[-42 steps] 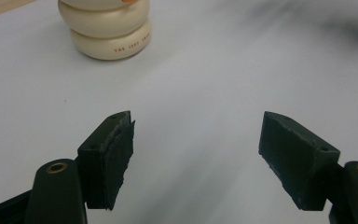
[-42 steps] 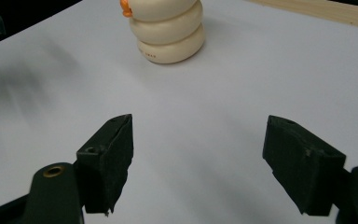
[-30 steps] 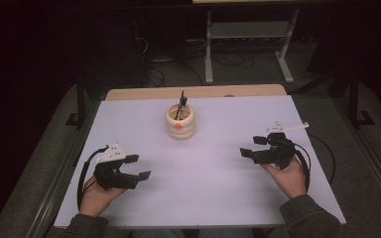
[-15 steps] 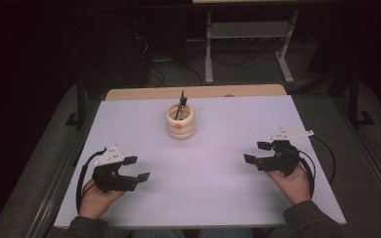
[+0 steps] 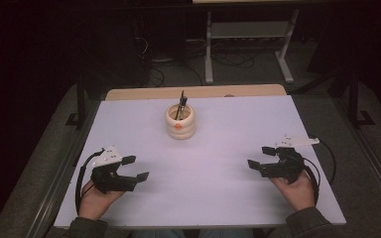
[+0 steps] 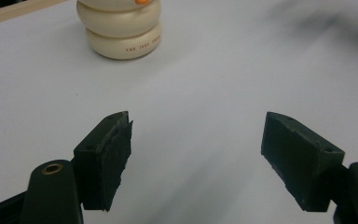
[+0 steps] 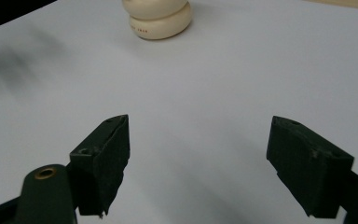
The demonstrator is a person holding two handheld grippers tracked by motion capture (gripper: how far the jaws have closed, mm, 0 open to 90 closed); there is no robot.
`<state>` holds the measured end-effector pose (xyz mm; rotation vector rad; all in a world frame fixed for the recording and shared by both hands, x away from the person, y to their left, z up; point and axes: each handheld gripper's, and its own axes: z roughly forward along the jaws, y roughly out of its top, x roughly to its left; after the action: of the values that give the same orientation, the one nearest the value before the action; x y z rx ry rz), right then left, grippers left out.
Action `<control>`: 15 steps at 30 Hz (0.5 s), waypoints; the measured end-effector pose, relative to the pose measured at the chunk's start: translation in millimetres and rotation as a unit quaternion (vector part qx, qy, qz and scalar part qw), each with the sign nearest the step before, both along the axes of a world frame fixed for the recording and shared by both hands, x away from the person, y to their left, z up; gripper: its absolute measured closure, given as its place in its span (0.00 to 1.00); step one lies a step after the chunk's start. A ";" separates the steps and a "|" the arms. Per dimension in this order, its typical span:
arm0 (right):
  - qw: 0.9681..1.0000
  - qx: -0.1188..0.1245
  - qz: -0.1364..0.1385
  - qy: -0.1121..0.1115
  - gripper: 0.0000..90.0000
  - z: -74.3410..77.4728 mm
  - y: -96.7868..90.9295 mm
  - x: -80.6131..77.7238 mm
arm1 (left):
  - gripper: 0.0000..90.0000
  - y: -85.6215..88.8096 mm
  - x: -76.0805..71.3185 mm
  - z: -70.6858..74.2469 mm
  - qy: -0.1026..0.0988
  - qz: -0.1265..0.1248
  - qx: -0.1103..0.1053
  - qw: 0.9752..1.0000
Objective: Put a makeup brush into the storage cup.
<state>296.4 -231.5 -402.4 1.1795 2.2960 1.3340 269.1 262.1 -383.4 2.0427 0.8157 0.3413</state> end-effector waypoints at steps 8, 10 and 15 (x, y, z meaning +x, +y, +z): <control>1.000 -0.006 -0.005 0.000 0.21 -3.7 -1.0 -7.2 | 0.25 0.3 -1.5 -0.5 -0.002 0.002 -0.001 1.000; 1.000 -0.005 -0.007 0.001 0.20 -4.2 -0.7 -8.1 | 0.25 0.9 -2.0 -0.9 -0.004 0.004 0.002 1.000; 1.000 -0.008 -0.012 0.001 0.19 -7.4 -2.3 -12.1 | 0.25 1.2 -2.9 -2.5 -0.004 0.007 0.000 1.000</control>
<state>284.3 -233.8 -409.7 1.1988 2.2819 1.3050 266.2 263.4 -386.0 2.0349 0.8252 0.3579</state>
